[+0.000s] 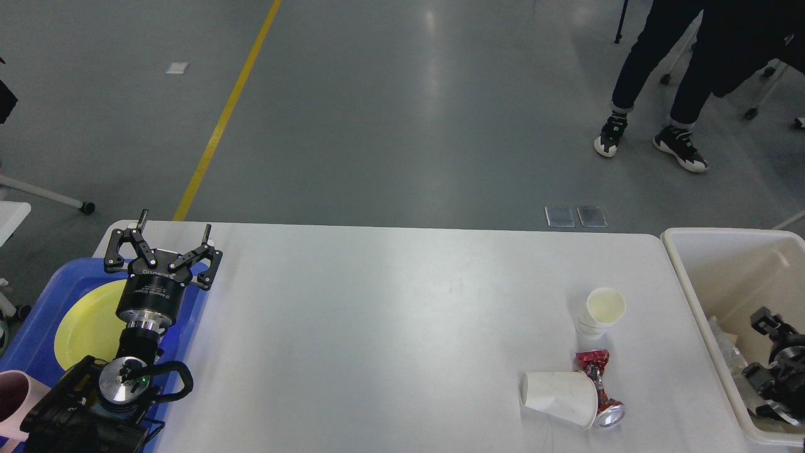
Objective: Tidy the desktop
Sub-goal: 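Raise the right gripper out of the bin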
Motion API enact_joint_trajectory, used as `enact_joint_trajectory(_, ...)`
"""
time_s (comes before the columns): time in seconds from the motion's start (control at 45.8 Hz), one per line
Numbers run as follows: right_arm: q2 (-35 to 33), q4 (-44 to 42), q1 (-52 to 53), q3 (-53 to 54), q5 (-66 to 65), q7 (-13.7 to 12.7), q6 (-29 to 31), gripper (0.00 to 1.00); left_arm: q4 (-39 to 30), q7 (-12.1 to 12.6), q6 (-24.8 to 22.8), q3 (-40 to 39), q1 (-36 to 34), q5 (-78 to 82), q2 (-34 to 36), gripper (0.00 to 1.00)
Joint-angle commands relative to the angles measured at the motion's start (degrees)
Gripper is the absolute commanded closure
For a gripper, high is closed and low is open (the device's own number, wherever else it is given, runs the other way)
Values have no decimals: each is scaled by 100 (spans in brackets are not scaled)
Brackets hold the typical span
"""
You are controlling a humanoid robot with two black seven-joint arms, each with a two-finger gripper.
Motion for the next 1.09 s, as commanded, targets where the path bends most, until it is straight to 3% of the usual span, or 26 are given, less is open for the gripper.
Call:
enact_joint_trajectory(0.0, -45, 51, 114, 0, -12, 1, 104, 0, 0, 0, -1, 0, 0, 0, 0, 4)
enact_joint_trajectory(0.197, -475, 929, 843, -44, -30, 1, 350, 0, 0, 0, -1, 0, 0, 0, 0, 4)
enact_joint_trajectory(0.459, -827, 2897, 2767, -281, -978, -25, 912, 0, 0, 0, -1, 0, 0, 0, 0, 4)
enact_joint_trajectory(0.546, -950, 3723, 3496, -456, -1102, -157, 1062, 0, 0, 0, -1, 0, 0, 0, 0, 4)
enact_joint_trajectory(0.765, -494, 5306, 5439, -1748, -1085, -228, 1536, 0, 0, 0, -1, 0, 0, 0, 0, 4)
enact_joint_trajectory(0.874, -63, 5553, 6301, -2136, -1085, -219, 2615, 0, -8, 0, -1, 0, 0, 0, 0, 4)
enact_joint_trajectory(1.071, 517, 5571, 7830, -2127, -1076, -219, 5436, 0, 0, 0, -1, 0, 0, 0, 0, 4)
